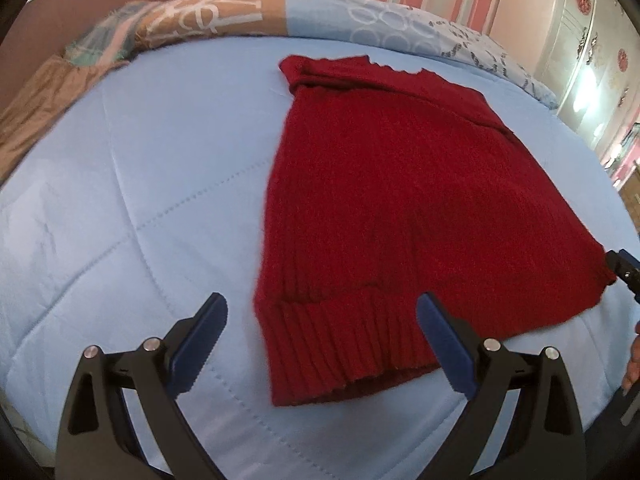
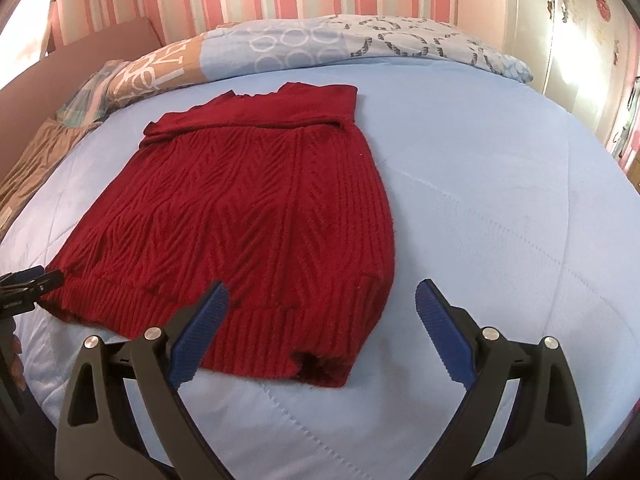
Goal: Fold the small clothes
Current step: 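Move the left tool to the sweater hem and grasp it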
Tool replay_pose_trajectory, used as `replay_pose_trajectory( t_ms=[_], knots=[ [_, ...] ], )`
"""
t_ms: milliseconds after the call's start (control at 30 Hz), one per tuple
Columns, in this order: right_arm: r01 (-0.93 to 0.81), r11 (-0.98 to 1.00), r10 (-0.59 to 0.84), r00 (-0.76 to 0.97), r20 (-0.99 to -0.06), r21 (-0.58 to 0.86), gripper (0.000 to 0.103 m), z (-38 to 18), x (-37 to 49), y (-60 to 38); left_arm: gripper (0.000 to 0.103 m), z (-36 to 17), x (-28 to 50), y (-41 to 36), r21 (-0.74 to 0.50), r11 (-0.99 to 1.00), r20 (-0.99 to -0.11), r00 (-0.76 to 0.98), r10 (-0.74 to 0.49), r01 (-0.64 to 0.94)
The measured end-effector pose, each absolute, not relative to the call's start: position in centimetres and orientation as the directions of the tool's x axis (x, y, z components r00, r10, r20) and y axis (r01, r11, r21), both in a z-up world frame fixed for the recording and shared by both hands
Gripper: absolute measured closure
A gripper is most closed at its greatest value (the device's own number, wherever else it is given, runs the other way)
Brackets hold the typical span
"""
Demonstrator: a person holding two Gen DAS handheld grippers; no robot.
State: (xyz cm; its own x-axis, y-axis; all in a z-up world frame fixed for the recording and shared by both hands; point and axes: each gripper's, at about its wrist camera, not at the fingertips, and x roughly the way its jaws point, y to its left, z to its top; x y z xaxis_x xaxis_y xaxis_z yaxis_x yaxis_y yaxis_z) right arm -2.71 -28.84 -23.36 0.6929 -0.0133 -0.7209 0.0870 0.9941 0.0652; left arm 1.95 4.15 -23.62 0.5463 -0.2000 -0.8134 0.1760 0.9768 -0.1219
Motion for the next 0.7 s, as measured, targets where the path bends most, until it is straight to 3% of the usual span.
replay_pose_trajectory(
  t_ms=[167,433,633,667,700],
  knots=[
    [0.079,0.996,-0.019,0.699,-0.715,0.051,0.009,-23.1,-2.6,-28.4,0.007,-24.2,1.9,4.5,-0.157,0.97,-0.815,0.529,-0.235,0.188],
    [0.062,0.998,-0.026,0.697,-0.717,0.025,0.009,-23.2,-2.3,-27.6,0.007,-25.2,1.8,6.4,-0.318,0.935,-0.81,0.466,-0.355,0.159],
    [0.056,0.998,-0.03,0.691,-0.722,0.011,0.009,-23.5,-2.1,-27.2,0.008,-25.2,1.7,4.2,-0.094,0.982,-0.861,0.481,-0.163,0.164],
    [0.053,0.999,-0.032,0.69,-0.723,0.006,0.009,-23.5,-2.1,-27.0,0.012,-25.3,1.7,4.0,-0.089,0.982,-0.865,0.476,-0.161,0.169],
    [0.051,0.999,-0.034,0.689,-0.724,0.002,0.009,-23.6,-2.1,-26.9,0.024,-25.4,1.7,4.0,-0.083,0.982,-0.869,0.47,-0.154,0.169]
  ],
)
